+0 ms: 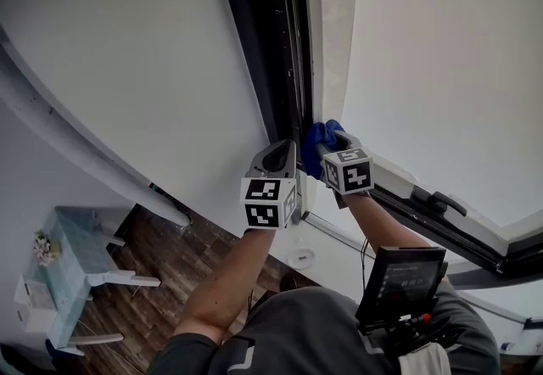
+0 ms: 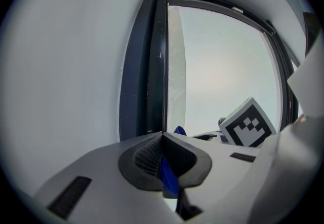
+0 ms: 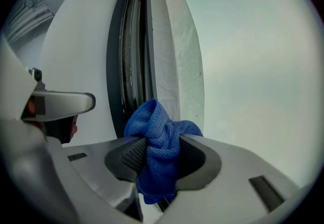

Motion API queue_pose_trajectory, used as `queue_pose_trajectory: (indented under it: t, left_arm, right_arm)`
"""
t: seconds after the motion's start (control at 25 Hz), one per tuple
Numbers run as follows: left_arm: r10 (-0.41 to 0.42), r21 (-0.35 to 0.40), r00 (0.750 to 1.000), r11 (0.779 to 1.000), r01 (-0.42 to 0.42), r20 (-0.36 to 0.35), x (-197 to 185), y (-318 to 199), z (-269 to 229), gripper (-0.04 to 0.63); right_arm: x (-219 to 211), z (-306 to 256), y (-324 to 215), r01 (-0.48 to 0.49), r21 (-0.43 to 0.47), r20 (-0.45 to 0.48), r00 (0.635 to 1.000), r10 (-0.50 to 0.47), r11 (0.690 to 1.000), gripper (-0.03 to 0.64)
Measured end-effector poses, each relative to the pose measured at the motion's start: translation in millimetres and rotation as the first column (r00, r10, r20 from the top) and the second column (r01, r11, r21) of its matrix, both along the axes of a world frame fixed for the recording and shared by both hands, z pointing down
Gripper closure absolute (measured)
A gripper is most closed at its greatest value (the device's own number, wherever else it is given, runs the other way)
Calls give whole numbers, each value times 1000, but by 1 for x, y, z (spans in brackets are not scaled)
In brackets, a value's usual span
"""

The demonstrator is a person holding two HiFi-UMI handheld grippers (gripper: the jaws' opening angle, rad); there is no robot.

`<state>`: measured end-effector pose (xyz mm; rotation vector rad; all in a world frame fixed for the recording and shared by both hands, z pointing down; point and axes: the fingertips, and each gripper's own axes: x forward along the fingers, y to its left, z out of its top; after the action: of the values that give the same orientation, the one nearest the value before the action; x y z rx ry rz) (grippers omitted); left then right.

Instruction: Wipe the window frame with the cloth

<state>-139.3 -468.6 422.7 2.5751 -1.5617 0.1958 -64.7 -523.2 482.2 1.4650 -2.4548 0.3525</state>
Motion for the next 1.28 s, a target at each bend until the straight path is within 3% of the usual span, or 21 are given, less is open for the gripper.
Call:
queue_pose_trajectory:
  t: [0.44, 0.56, 0.72, 1.28]
  left_arm:
    - [47, 121, 999, 992, -46, -7, 13, 1, -85, 588]
    - [67, 114, 998, 991, -68, 19, 18, 2, -105, 588]
    - [67, 141, 998, 988, -66, -5, 19, 1, -138, 588]
    - [78, 269, 997, 960, -79, 14, 24, 5, -235, 588]
  right_arm:
    - [2, -95, 1, 21, 122, 72, 997, -30, 992, 463]
    - [2, -121, 0, 36, 151, 91, 995, -50, 988, 463]
    - [1, -154, -1, 53, 193, 111, 991, -76, 980, 463]
    - [-2, -257, -2, 108, 335, 89, 985, -146, 936, 463]
